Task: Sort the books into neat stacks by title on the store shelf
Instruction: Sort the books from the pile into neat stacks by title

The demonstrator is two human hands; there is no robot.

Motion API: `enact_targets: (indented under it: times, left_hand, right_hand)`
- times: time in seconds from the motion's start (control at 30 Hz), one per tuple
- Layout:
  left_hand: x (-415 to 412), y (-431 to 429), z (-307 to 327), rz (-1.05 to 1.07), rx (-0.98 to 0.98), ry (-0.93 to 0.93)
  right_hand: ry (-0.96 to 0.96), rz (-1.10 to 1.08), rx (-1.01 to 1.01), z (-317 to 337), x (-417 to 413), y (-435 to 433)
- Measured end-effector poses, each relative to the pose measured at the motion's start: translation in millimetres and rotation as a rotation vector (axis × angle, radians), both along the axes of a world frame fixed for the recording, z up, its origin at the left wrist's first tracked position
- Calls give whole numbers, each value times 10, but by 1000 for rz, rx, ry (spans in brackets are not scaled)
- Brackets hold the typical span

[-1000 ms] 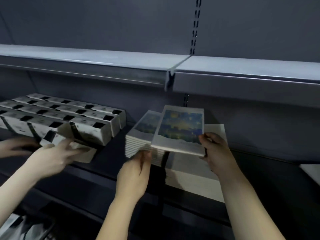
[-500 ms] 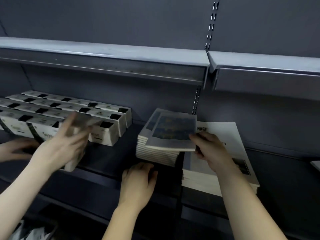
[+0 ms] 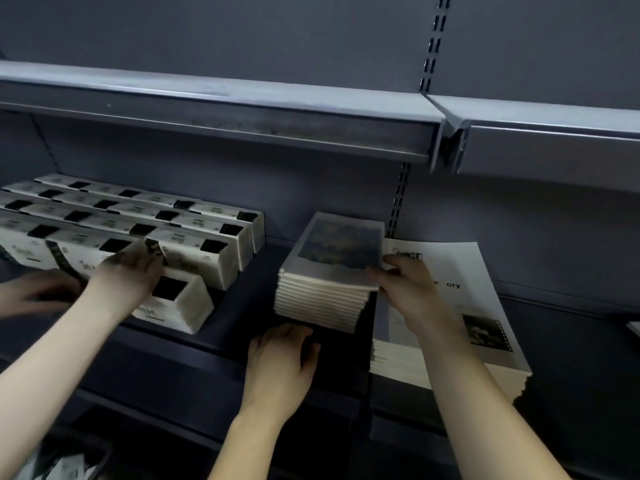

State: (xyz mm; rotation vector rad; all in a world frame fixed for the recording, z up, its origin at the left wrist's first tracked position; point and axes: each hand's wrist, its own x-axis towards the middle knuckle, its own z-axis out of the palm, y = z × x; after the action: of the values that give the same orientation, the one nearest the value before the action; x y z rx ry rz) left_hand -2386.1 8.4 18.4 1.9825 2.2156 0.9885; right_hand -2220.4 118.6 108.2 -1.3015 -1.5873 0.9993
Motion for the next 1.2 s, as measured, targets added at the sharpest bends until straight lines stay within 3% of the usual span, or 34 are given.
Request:
enact_targets:
  times: [0.7, 0.97, 1.2]
  left_hand:
    - [-28, 79, 17, -32, 66, -4]
    - [-2, 84, 35, -30, 83, -2]
    - [109, 60, 151, -94, 114, 20]
  right_hand:
    - [-364, -5, 144, 29, -124, 186]
    - [-356, -103, 194, -36, -147, 172]
    - [-315, -37, 164, -52, -70, 142]
